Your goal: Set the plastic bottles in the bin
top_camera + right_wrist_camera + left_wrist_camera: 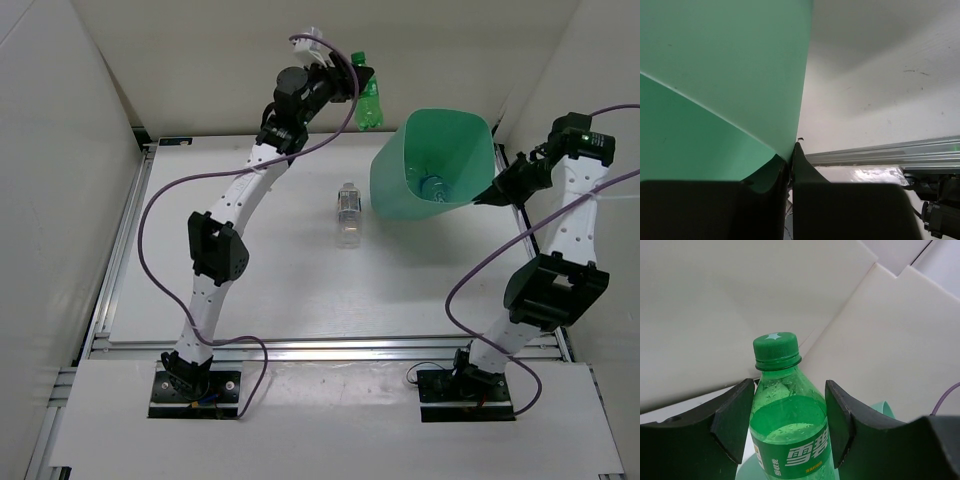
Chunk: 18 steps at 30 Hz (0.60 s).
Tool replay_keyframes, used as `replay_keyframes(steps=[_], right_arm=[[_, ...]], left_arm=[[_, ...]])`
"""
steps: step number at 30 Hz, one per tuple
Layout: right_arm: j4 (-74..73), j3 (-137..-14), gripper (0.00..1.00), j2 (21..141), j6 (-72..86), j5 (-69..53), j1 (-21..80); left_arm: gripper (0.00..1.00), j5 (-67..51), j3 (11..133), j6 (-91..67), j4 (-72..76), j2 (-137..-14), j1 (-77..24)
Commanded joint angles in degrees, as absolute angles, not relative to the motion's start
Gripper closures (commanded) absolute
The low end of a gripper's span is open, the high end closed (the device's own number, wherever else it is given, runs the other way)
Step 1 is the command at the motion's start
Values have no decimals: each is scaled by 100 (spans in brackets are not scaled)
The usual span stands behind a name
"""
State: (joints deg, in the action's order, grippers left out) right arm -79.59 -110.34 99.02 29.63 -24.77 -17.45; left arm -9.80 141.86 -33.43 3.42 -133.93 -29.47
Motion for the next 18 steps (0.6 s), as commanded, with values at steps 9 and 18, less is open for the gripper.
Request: replay_keyframes(steps=[9,18], right_arm=[[-8341,-10064,100,9018,2637,-2575,-1960],[-8341,-9405,97,8913,2584,-2409,-1960]], left_arm=[[89,-1037,14027,-3428,422,-12612,-2944],[89,-1037,13597,-3428,229,-12200,-2944]])
